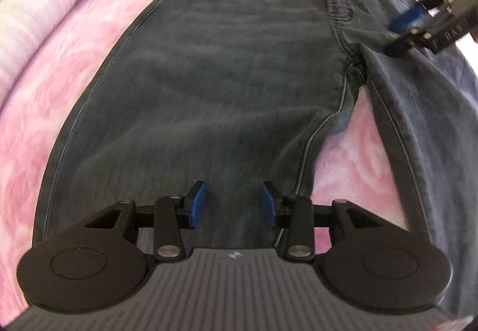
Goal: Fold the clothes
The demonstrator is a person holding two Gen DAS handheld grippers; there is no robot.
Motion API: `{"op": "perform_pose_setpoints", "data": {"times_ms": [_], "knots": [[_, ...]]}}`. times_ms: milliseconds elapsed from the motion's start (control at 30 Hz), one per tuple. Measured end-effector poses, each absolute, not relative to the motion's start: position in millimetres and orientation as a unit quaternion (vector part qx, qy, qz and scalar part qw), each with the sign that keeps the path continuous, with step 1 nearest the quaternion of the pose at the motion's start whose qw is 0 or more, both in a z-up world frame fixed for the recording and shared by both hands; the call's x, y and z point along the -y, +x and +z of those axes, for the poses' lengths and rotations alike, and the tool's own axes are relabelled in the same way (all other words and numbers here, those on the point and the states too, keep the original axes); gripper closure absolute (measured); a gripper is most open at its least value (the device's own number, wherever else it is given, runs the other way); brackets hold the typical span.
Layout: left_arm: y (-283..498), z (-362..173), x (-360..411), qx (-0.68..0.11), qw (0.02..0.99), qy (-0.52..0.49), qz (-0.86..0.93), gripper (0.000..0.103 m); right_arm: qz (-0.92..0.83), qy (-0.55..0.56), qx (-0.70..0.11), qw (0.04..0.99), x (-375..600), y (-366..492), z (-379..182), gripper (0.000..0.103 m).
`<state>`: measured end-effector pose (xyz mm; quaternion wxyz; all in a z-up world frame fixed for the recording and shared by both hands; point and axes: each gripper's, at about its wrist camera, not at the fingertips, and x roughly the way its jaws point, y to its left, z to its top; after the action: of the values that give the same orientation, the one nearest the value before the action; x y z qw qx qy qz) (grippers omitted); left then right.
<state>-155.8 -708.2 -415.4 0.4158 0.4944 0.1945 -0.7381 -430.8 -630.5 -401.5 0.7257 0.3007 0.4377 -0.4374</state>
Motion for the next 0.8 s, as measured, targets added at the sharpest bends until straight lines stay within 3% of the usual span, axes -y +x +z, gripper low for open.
{"op": "perform_pose_setpoints", "data": {"times_ms": [333,600,700,800], "knots": [[-174,-407,680,-0.226,0.408,0.504,-0.727,0.068,-0.454,0.351,-0.421,0.702,595,-455,-401,0.041],[-188,-363,611,-0.276,0.47,0.491,-0.68,0.064,-0.453,0.378,-0.416,0.692,561,-479,-364,0.028],[-190,-341,577,-0.291,0.497,0.491,-0.654,0.056,-0.442,0.371,-0.43,0.694,545,-481,-345,0.022],[-191,-320,543,-0.305,0.523,0.49,-0.628,0.036,-0.427,0.357,-0.452,0.697,526,-481,-326,0.017]]}}
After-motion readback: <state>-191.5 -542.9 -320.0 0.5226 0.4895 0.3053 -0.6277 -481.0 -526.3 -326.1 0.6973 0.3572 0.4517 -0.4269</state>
